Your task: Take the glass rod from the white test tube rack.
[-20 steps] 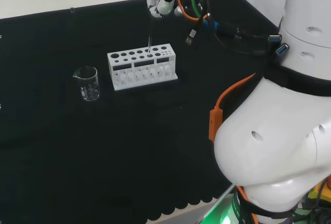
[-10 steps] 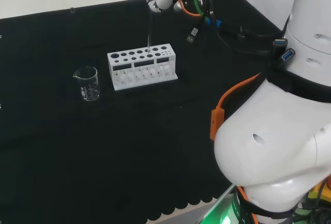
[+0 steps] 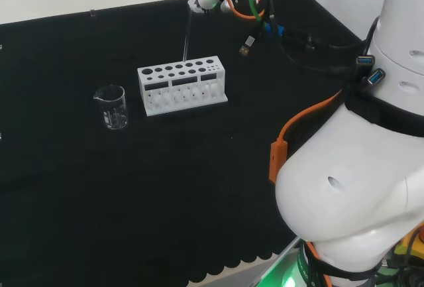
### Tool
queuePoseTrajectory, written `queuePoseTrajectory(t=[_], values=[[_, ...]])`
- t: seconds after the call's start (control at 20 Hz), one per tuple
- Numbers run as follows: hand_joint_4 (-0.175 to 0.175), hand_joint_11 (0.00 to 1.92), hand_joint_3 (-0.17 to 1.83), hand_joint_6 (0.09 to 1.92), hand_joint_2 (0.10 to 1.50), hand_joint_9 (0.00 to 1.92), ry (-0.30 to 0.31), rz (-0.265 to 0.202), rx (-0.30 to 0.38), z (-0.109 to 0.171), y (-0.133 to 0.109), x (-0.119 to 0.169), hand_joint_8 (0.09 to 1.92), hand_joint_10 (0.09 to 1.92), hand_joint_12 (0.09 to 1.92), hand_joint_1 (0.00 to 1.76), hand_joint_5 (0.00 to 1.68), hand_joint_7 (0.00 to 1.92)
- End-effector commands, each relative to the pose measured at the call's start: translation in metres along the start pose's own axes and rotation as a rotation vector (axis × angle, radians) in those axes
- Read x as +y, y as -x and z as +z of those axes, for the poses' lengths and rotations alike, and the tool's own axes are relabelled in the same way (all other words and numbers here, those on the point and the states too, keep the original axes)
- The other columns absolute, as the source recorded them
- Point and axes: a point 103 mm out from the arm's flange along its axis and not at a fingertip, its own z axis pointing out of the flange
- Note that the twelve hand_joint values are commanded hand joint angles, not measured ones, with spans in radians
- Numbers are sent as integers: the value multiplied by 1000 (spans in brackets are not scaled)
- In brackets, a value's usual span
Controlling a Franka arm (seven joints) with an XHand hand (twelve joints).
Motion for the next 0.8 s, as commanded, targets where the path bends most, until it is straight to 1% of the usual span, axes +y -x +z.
queuePoseTrajectory(t=[0.05,0.2,0.25,0.35,0.45,0.5,0.55,0.65,0.75,0.8], values=[[-175,1678,820,855,599,1757,0,4,-10,-5,-8,-9,840,372,550,1312,1191,1249],[-175,1678,822,856,597,1757,9,-3,-8,-5,-8,-10,841,372,551,1312,1192,1249],[-175,1680,803,874,617,1761,21,-5,-10,-7,-13,-13,814,370,552,1272,1181,1340],[-175,1683,782,887,638,1771,28,-7,-15,-10,-19,-16,704,360,554,1223,1174,1492],[-175,1685,775,889,644,1776,28,-10,-20,-13,-24,-19,648,352,554,1208,1173,1547],[-175,1685,774,889,645,1777,90,11,34,-15,-24,-18,637,350,553,1206,1173,1557],[-175,1686,774,889,645,1777,93,8,35,-17,-24,-20,632,350,553,1204,1173,1562],[-175,1686,773,888,645,1778,74,2,15,-18,-25,-23,627,349,553,1204,1173,1566],[-175,1686,773,888,645,1778,66,-2,5,-20,-22,-31,625,348,553,1204,1174,1567],[-175,1686,773,888,645,1778,35,-7,-25,-19,-29,-24,624,348,553,1204,1174,1567]])
